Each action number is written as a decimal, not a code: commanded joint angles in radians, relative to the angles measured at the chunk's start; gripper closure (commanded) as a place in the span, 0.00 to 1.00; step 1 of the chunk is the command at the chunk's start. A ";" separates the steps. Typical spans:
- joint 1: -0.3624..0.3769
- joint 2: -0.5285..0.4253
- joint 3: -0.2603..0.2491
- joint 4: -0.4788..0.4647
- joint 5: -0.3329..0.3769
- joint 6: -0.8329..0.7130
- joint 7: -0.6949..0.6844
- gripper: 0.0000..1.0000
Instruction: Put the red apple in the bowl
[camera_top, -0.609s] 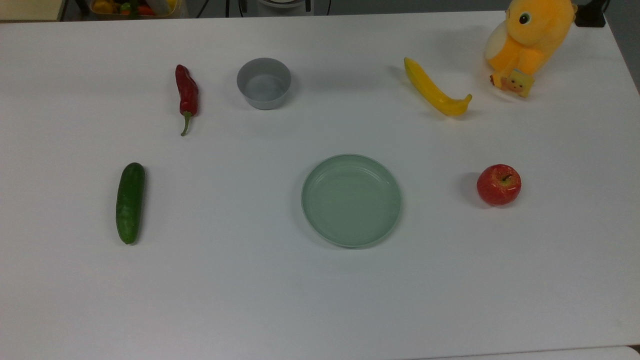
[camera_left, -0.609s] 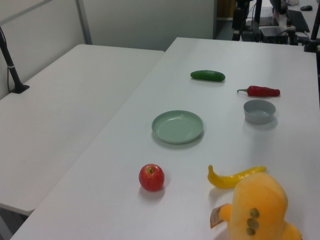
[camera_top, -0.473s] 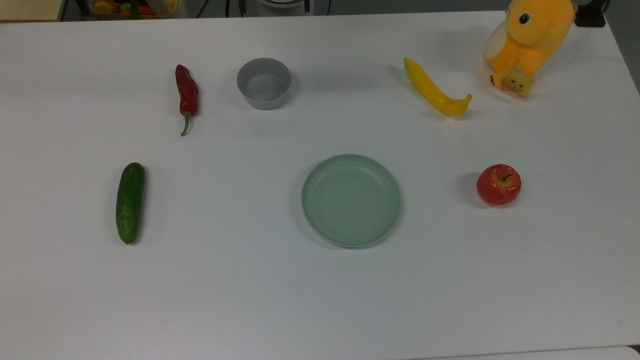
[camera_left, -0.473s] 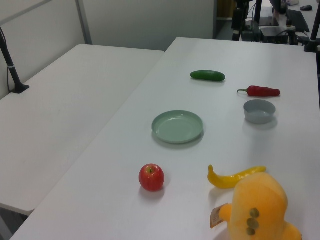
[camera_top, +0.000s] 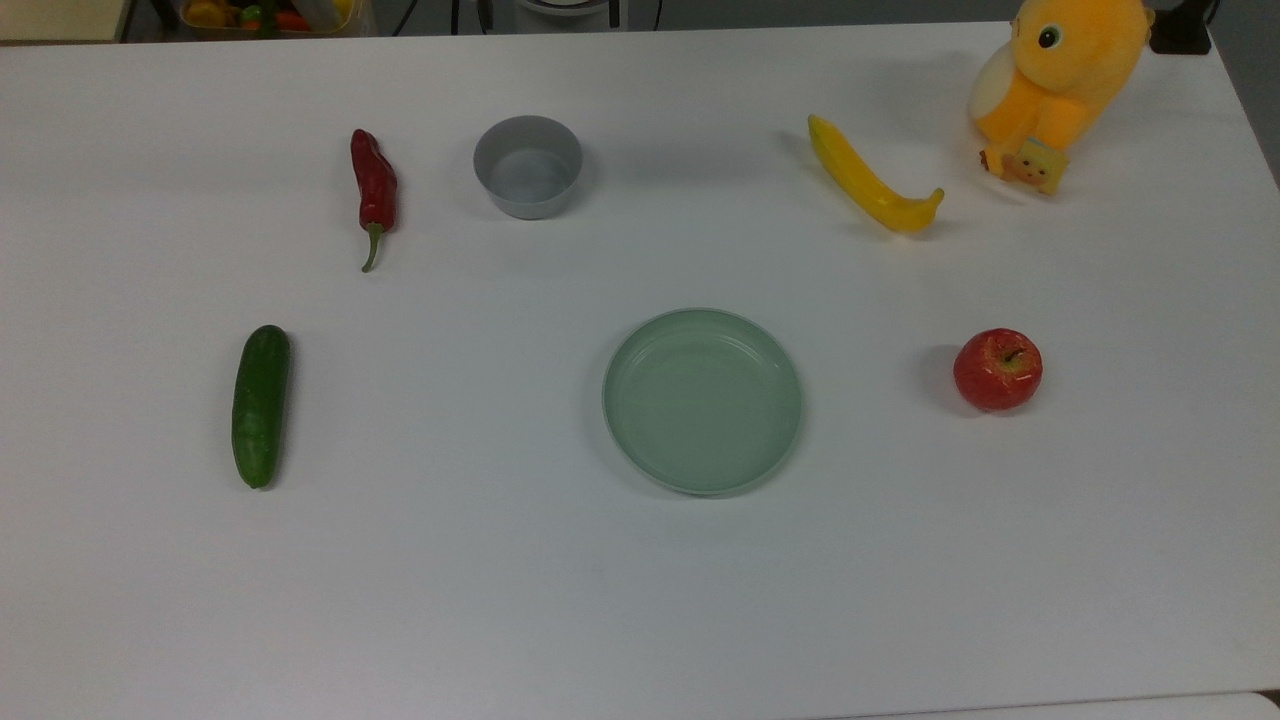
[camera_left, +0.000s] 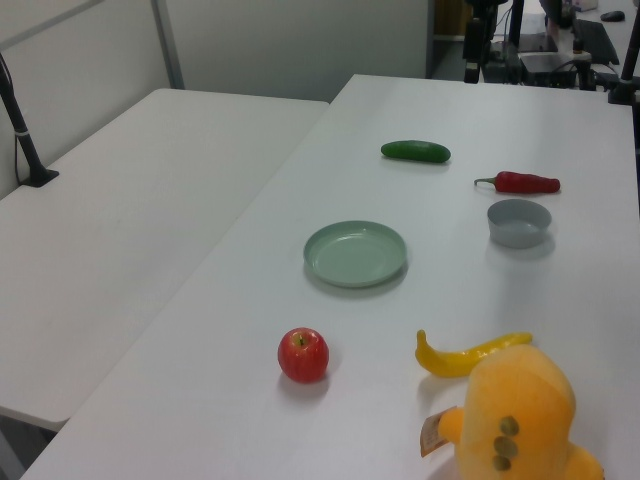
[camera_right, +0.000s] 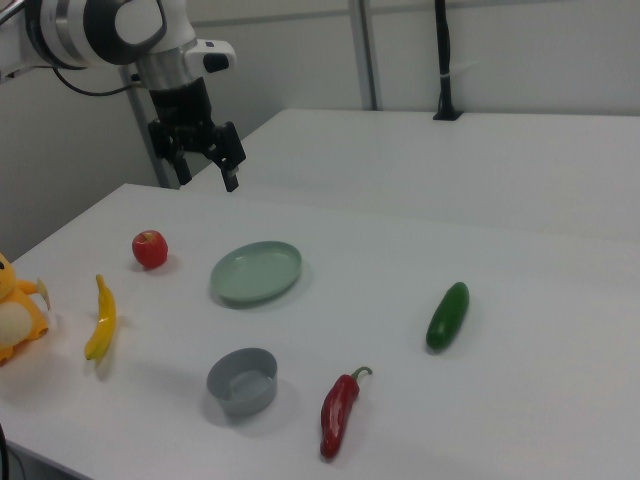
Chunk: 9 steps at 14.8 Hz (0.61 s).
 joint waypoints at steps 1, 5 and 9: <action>0.010 0.002 -0.008 0.007 0.008 -0.038 -0.023 0.00; 0.010 -0.002 -0.008 -0.007 -0.001 -0.059 -0.139 0.00; 0.062 0.000 -0.001 0.004 0.007 -0.079 -0.163 0.00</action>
